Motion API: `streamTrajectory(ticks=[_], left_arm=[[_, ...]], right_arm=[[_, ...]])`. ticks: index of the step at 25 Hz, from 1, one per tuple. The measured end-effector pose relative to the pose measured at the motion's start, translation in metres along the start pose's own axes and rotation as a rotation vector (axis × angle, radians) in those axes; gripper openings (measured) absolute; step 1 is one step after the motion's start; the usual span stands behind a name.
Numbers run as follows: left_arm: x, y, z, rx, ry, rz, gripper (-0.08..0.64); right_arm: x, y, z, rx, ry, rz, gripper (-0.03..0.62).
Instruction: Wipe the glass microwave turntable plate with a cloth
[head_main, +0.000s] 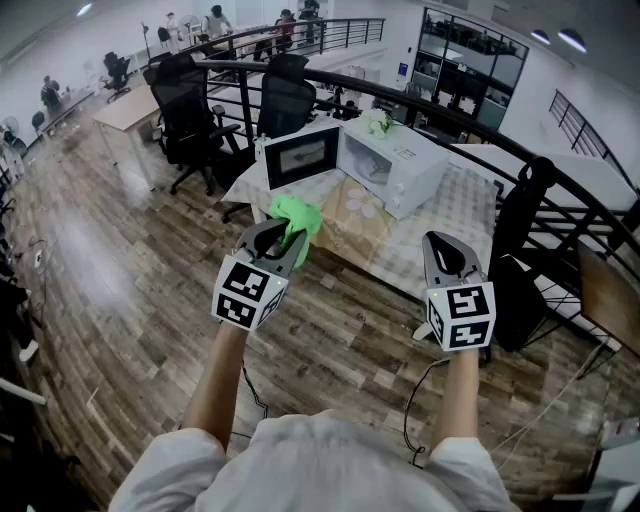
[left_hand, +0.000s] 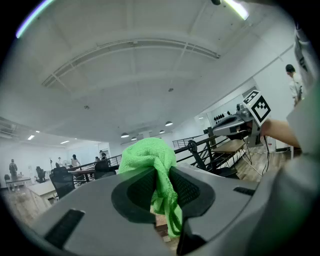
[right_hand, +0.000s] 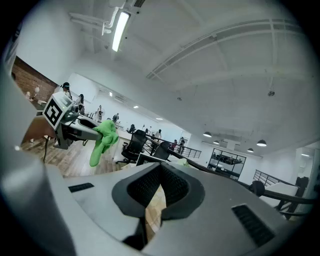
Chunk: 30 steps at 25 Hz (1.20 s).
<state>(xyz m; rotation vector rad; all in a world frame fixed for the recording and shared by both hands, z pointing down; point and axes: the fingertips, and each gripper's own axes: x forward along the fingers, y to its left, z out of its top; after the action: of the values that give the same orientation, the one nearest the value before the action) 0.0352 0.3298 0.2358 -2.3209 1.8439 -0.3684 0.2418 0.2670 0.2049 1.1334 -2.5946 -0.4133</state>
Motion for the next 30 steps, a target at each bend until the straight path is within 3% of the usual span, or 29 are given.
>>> streamTrajectory(ticks=[12, 18, 25, 30], left_arm=[[0.001, 0.031, -0.028, -0.025, 0.007, -0.04, 0.09], [0.016, 0.056, -0.048, -0.044, 0.022, -0.065, 0.091], [0.086, 0.099, -0.07, -0.054, 0.032, -0.06, 0.091], [0.17, 0.127, -0.074, -0.037, 0.048, -0.078, 0.091]], right_arm=[[0.033, 0.024, 0.0, 0.032, 0.009, -0.039, 0.014], [0.057, 0.029, 0.002, 0.143, -0.037, -0.056, 0.014], [0.13, 0.004, -0.013, 0.147, -0.033, -0.044, 0.012], [0.207, -0.043, -0.029, 0.153, -0.037, -0.054, 0.014]])
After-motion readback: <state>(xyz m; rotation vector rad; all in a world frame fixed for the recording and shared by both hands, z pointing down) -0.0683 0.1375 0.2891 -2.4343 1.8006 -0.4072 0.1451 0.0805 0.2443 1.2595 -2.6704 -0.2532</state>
